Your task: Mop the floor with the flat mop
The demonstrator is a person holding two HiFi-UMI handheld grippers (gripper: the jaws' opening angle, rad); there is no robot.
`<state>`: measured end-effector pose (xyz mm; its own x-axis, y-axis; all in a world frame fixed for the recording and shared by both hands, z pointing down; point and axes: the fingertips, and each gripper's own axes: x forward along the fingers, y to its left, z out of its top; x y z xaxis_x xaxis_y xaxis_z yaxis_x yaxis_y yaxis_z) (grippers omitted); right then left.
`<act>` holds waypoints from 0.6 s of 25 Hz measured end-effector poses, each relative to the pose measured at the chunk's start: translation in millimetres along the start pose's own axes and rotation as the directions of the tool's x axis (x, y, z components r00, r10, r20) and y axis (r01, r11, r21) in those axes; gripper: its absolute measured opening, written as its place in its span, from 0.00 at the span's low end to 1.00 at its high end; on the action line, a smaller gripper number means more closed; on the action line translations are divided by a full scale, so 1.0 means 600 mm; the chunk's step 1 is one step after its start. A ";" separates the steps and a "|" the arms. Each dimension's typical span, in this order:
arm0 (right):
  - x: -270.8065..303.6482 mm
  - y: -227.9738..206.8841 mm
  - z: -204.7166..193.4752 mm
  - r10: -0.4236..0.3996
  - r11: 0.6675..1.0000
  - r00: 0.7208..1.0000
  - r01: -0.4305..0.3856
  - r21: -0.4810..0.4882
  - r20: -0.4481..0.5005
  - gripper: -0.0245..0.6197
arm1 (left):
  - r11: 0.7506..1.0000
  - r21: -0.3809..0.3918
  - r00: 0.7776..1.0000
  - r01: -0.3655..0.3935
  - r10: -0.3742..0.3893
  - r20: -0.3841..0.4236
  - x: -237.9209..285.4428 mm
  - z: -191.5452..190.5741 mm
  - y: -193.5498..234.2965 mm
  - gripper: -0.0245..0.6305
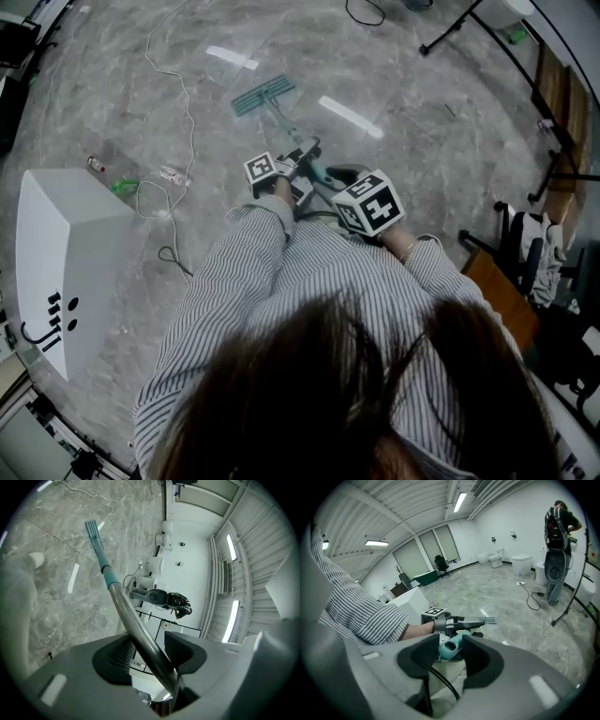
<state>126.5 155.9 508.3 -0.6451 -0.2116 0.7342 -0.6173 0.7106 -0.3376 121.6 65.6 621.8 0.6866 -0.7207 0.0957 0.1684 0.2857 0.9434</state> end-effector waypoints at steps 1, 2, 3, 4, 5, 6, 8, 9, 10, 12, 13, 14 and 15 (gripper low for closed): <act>0.012 -0.005 0.010 0.006 1.000 1.000 -0.006 -0.004 -0.009 0.27 | 1.000 -0.004 1.000 0.010 -0.010 0.016 0.003 0.017 -0.004 0.34; 0.027 -0.011 0.021 0.011 1.000 1.000 -0.011 -0.006 -0.018 0.27 | 1.000 -0.008 0.999 0.015 -0.015 0.032 0.007 0.037 -0.005 0.34; 0.044 -0.020 0.035 0.014 1.000 1.000 -0.014 -0.007 -0.026 0.27 | 1.000 -0.012 0.999 0.016 -0.015 0.048 0.012 0.062 -0.006 0.34; 0.063 -0.031 0.053 0.015 1.000 0.999 -0.015 -0.005 -0.030 0.27 | 1.000 -0.016 0.998 0.015 -0.014 0.061 0.020 0.091 -0.008 0.34; 0.083 -0.043 0.074 0.013 1.000 0.999 -0.013 0.001 -0.034 0.27 | 1.000 -0.020 0.997 0.011 -0.010 0.070 0.029 0.122 -0.012 0.34; 0.104 -0.056 0.097 0.009 1.000 0.999 -0.008 0.012 -0.037 0.27 | 1.000 -0.025 0.997 0.006 -0.005 0.073 0.038 0.154 -0.018 0.34; 0.147 -0.078 0.150 -0.001 0.999 0.999 0.003 0.034 -0.043 0.27 | 0.999 -0.033 0.998 -0.008 0.010 0.064 0.056 0.221 -0.036 0.33; 0.168 -0.088 0.181 -0.006 0.999 0.999 0.008 0.042 -0.045 0.27 | 0.999 -0.032 0.998 -0.018 0.020 0.054 0.065 0.256 -0.047 0.33; 0.188 -0.098 0.212 -0.012 0.999 0.999 0.014 0.046 -0.048 0.27 | 0.999 -0.025 0.999 -0.029 0.030 0.042 0.074 0.291 -0.059 0.33; 0.225 -0.118 0.276 -0.033 0.998 0.998 0.035 0.047 -0.051 0.26 | 0.999 0.005 0.998 -0.053 0.053 0.013 0.092 0.363 -0.077 0.33; 0.244 -0.128 0.307 -0.044 0.998 0.998 0.047 0.051 -0.051 0.26 | 0.998 0.018 0.998 -0.065 0.065 0.001 0.101 0.398 -0.087 0.33; 0.263 -0.138 0.338 -0.055 0.996 0.997 0.058 0.063 -0.049 0.26 | 0.997 0.025 0.997 -0.075 0.075 -0.006 0.109 0.432 -0.098 0.33; 0.284 -0.149 0.369 -0.066 0.994 0.997 0.069 0.079 -0.045 0.26 | 0.996 0.027 0.997 -0.081 0.081 -0.008 0.117 0.467 -0.110 0.33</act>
<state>-28.1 -92.3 532.9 -0.5820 -0.2278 0.7806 -0.6942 0.6391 -0.3311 -39.4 -180.9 655.4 0.7038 -0.6900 0.1690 0.0937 0.3260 0.9407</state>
